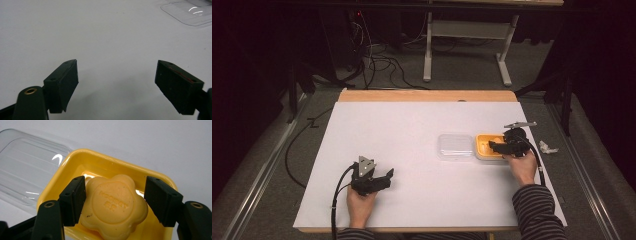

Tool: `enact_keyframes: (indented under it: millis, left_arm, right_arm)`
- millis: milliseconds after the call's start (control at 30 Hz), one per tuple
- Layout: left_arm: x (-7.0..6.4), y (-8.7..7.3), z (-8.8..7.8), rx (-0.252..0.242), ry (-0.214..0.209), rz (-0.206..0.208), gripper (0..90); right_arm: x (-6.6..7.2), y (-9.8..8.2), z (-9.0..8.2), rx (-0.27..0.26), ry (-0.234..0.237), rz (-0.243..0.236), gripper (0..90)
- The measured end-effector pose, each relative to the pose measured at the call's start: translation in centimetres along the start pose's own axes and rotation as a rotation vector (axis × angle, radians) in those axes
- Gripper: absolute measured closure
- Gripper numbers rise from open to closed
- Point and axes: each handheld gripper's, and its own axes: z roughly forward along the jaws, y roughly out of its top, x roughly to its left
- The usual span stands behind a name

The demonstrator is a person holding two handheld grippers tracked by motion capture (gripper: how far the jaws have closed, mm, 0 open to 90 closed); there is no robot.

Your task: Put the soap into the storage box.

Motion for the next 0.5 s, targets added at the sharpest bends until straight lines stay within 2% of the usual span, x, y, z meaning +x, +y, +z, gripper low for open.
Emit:
enact_keyframes:
  millis: [200,500]
  left_arm:
    - [0.0,0.0,0.0,-0.002,-0.001,0.000,19.4]
    - [0.0,0.0,0.0,-0.008,-0.001,-0.005,19.0]
  right_arm:
    - [0.0,0.0,-0.5,-0.021,-0.008,0.008,35.1]
    - [-0.2,-0.1,-2.2,-0.072,-0.007,0.014,35.5]
